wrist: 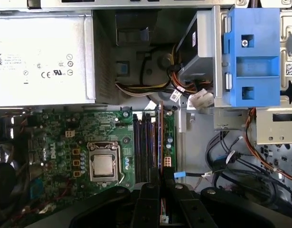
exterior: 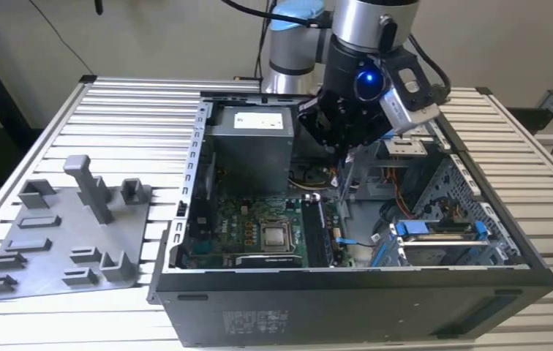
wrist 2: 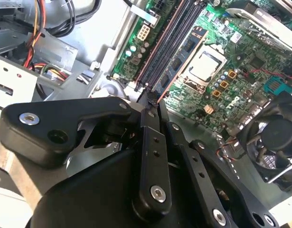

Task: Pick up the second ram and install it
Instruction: 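Insert the second ram into the second slot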

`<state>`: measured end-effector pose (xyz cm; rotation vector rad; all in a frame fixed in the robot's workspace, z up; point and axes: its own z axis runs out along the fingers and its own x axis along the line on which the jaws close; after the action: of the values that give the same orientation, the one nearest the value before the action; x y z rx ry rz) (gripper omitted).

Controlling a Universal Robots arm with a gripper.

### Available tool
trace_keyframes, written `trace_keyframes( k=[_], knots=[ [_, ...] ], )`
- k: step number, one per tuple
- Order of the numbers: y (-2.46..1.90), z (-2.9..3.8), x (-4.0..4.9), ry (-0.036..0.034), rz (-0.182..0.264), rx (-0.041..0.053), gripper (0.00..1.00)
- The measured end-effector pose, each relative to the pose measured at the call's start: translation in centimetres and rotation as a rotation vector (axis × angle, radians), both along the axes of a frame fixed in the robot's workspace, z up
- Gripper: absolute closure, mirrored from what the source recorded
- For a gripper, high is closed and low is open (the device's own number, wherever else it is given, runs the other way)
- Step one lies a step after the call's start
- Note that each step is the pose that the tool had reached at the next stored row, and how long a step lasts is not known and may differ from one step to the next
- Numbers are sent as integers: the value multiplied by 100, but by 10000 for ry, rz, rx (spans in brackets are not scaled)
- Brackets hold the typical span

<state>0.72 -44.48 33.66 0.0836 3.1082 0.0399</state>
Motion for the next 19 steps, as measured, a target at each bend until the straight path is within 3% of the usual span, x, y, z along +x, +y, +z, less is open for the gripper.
trace_keyframes(
  k=[19],
  knots=[
    [-13,-340,-29,19,-60,-1,86]
  ],
)
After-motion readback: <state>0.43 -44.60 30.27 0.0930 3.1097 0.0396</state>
